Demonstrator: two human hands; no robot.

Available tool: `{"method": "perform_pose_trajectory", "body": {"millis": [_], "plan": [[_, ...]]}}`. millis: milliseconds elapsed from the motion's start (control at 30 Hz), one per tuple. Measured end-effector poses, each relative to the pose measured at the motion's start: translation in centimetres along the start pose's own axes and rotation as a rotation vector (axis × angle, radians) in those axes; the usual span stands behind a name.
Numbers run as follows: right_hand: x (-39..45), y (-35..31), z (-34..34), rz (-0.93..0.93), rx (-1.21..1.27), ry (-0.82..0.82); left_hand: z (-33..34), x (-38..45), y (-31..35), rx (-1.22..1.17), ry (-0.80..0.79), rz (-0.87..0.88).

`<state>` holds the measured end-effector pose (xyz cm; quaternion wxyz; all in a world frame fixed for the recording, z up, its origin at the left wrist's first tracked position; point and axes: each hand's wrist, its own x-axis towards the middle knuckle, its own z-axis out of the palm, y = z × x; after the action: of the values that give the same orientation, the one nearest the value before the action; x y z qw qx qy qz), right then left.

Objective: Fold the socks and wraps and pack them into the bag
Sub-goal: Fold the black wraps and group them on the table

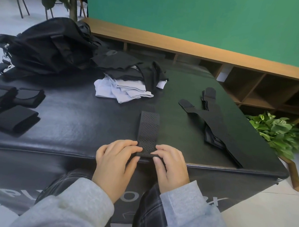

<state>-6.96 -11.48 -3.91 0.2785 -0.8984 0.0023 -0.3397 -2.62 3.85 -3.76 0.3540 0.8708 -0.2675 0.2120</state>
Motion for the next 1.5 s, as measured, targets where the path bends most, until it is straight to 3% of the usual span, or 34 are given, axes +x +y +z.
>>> {"method": "perform_pose_trajectory", "body": {"millis": [333,967,1067,1367,1500], "plan": [[0.1,-0.5,-0.4,0.056,0.082,0.035,-0.2,0.1,0.2,-0.076,0.043,0.034],[0.0,-1.5,-1.7,0.263,0.140,-0.116,-0.4,0.1,0.3,-0.102,0.012,-0.014],[-0.2,-1.7,-2.0,0.315,0.217,-0.045,-0.7,0.1,0.6,-0.098,0.001,-0.009],[-0.1,-0.8,-0.9,0.129,0.087,0.008,-0.7,0.3,0.9,-0.187,-0.025,-0.155],[-0.1,-0.4,-0.1,0.043,-0.074,-0.022,-0.4,0.3,0.5,-0.051,-0.065,-0.030]]}}
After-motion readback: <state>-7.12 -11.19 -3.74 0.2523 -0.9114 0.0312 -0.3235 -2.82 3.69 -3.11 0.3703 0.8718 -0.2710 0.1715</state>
